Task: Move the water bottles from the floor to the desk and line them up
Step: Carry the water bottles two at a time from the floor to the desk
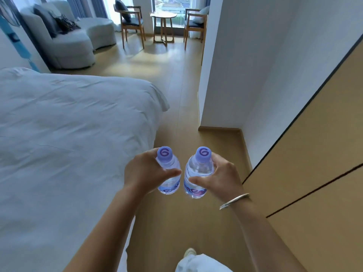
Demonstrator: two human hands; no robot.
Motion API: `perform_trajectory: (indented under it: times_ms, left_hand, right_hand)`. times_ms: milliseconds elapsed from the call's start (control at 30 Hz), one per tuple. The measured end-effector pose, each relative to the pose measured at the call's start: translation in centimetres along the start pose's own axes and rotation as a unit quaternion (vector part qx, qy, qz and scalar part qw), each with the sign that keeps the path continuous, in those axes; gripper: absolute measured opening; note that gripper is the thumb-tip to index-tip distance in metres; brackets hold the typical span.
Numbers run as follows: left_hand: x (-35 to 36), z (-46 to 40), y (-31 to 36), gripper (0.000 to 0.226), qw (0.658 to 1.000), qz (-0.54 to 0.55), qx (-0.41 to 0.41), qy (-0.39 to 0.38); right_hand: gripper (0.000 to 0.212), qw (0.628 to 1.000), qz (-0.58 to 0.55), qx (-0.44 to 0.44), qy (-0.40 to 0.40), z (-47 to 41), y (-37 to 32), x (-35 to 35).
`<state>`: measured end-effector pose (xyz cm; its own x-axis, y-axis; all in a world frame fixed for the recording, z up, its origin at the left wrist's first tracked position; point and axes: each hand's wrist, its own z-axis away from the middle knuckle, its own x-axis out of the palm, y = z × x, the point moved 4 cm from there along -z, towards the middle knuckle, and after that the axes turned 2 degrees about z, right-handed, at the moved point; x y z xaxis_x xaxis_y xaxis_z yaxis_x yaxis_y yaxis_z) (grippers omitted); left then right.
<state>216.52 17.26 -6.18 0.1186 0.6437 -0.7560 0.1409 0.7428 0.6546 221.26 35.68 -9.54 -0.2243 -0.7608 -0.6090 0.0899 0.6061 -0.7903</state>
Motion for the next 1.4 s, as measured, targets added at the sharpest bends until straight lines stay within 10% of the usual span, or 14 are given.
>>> perform_trajectory:
  times_ms: [1400]
  left_hand:
    - [5.1,-83.3,2.2,0.037,0.998,-0.051,0.006,-0.033]
  right_hand:
    - [0.051,0.999,0.034,0.034,-0.025,-81.1,7.9,4.3]
